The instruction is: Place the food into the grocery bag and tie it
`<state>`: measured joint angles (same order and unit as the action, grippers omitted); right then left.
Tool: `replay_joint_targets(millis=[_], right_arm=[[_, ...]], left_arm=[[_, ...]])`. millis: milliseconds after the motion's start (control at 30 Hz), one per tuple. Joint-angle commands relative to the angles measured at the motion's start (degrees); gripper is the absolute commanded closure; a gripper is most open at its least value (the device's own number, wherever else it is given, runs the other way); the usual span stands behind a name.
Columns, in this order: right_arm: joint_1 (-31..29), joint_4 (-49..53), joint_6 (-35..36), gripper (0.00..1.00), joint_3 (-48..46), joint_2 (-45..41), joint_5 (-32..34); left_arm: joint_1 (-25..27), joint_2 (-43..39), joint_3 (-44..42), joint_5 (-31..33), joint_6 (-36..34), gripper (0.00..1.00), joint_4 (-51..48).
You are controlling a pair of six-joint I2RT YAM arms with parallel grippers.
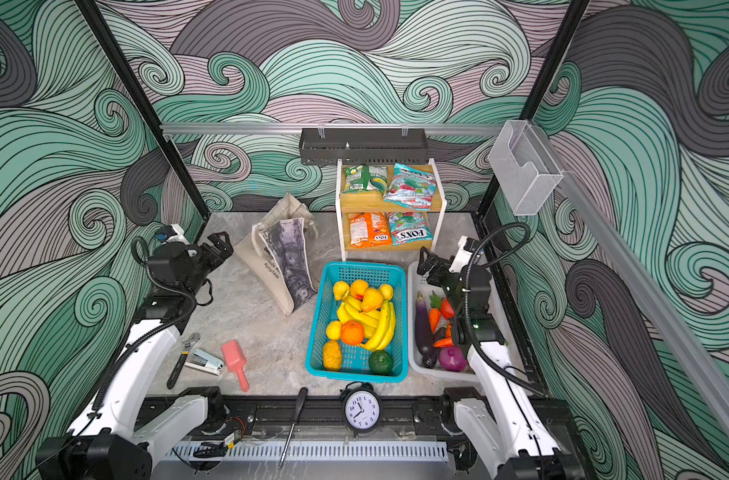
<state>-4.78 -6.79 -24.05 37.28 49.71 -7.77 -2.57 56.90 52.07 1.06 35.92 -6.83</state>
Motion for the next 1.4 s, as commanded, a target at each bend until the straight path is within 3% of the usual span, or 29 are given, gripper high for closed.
replay_joint_targets(millis=[0, 167, 300, 600, 700, 800, 900, 1000, 1067, 1133, 1367], right_arm=[[-4.51, 5.96, 2.94, 0.01, 5.56, -0.02, -9.01], [-13.93, 10.11, 9.40, 0.01, 10.97, 2.07, -9.07], [-19.34, 12.21, 11.71, 0.02, 14.28, 4.42, -9.86], [-31.97, 16.56, 19.12, 0.01, 20.75, 11.86, -8.62], [-33.01, 16.71, 20.07, 0.01, 21.23, 12.51, -8.31], [-33.11, 16.07, 20.47, 0.01, 20.56, 12.26, -8.49], [-33.13, 15.68, 21.06, 0.01, 19.82, 11.75, -8.07], [-33.16, 16.22, 21.95, 0.01, 19.73, 11.16, -7.61], [-33.12, 16.19, 22.29, 0.01, 19.52, 10.63, -7.50], [-33.14, 15.80, 22.38, 0.01, 19.15, 10.23, -7.30], [-33.22, 15.03, 21.29, 0.01, 19.24, 10.73, -8.94]], left_arm=[[0.83, 3.60, 7.12, -10.40, 3.96, 0.02, -8.55], [4.41, 13.42, 19.88, -9.55, -1.66, 0.01, -17.62], [7.36, 19.18, 27.66, -1.54, -5.79, 0.01, -22.32], [8.17, 33.04, 37.64, -1.38, -4.58, 0.03, -26.71], [9.28, 35.86, 39.50, 3.32, -5.80, 0.07, -27.38], [9.33, 40.72, 43.96, 1.57, -5.80, 0.17, -29.35], [9.59, 43.44, 45.92, -1.89, -4.15, 0.41, -30.03], [10.01, 44.02, 45.24, -3.78, -2.98, 0.57, -28.96], [10.04, 43.95, 44.59, -5.64, -2.24, 0.75, -28.30], [10.04, 43.40, 44.10, -6.39, -2.15, 0.99, -28.19], [9.95, 39.57, 43.56, -9.12, -4.50, 1.00, -30.01]])
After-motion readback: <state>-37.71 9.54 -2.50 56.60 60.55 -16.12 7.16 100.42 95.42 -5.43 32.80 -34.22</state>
